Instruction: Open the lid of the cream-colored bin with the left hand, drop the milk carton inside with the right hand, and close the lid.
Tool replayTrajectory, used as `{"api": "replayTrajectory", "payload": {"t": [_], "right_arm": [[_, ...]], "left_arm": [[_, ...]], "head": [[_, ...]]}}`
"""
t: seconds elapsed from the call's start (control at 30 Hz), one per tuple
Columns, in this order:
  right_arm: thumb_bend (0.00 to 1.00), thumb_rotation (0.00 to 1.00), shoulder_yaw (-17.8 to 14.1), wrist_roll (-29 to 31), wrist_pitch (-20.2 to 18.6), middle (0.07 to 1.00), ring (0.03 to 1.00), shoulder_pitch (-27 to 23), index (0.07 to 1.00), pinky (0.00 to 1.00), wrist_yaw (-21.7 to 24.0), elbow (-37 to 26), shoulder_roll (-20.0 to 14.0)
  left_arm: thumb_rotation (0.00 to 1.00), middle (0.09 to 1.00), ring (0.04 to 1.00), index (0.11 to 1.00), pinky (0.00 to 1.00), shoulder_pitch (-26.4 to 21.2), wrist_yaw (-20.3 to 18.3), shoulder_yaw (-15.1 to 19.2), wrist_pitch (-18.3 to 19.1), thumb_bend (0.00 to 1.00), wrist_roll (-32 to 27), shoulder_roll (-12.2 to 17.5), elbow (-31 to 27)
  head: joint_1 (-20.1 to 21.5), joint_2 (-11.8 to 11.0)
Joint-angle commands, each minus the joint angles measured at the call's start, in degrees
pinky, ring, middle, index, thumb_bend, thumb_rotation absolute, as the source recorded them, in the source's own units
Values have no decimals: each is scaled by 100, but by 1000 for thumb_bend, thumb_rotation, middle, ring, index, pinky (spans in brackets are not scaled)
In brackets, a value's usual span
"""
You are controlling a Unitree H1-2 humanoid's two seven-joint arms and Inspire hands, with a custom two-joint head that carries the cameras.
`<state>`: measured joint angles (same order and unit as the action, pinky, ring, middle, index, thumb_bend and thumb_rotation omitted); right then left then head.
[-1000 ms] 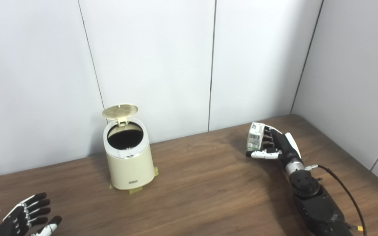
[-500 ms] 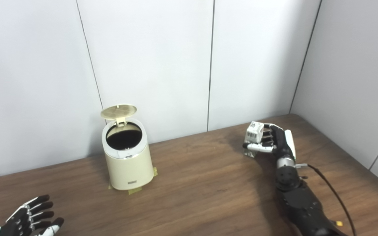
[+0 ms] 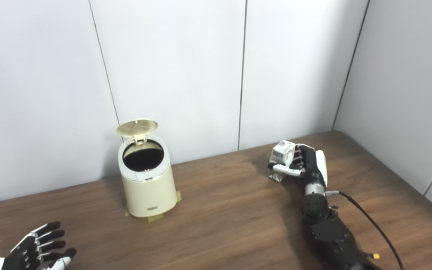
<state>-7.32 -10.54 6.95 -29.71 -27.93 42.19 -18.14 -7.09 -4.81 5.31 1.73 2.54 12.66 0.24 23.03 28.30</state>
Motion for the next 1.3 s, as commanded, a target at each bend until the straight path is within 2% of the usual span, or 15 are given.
{"api": "replayTrajectory", "payload": {"t": [0.0, 0.2, 0.27, 0.4, 0.53, 0.67, 0.83, 1.03, 1.27], "right_arm": [[528, 0, -2, -62, -61, 448, 368, -272, 515, 305, 23, -567, -27], [531, 0, 217, -175, -423, 462, 368, -324, 502, 299, 354, -1674, 231], [531, 0, 271, -56, -386, 468, 371, -397, 496, 311, 585, -1882, 317], [531, 1, 491, -330, -550, 458, 349, -610, 500, 288, 734, -2152, 438], [531, 0, 594, -436, -686, 488, 353, -854, 472, 281, 812, -2308, 654], [533, 0, 625, -395, -895, 475, 356, -1041, 479, 297, 915, -2454, 919], [532, 0, 564, -214, -1069, 465, 333, -1237, 489, 276, 966, -2601, 1368], [528, 0, 529, -33, -1034, 451, 317, -1397, 511, 260, 946, -2562, 1882], [526, 0, 629, -161, -1043, 435, 320, -1507, 522, 257, 884, -2436, 2179]], "left_arm": [[0, 712, 661, 743, 583, -166, 12, -9, -182, 579, 10, 93, -54], [0, 707, 659, 736, 597, -170, 37, -56, -335, 565, 79, 82, 42], [0, 716, 665, 744, 605, -165, 42, -76, -398, 559, 84, 72, 95], [0, 721, 677, 749, 627, -153, 94, -130, -503, 577, 153, 28, 197], [11, 711, 670, 743, 626, -129, 163, -178, -586, 606, 245, -53, 265], [24, 697, 652, 733, 618, -97, 237, -238, -651, 633, 366, -151, 285], [33, 700, 660, 733, 616, -73, 305, -302, -521, 638, 346, -325, 239], [62, 701, 662, 727, 600, -133, 403, -402, -614, 643, 447, -470, 350], [91, 700, 671, 726, 610, -161, 458, -483, -618, 659, 459, -628, 380]], "head": [[-36, 5], [-264, -11], [-360, -25], [-634, -56], [-989, -112], [-1313, -148], [-1699, -155], [-1974, -164], [-2141, -165]]}}
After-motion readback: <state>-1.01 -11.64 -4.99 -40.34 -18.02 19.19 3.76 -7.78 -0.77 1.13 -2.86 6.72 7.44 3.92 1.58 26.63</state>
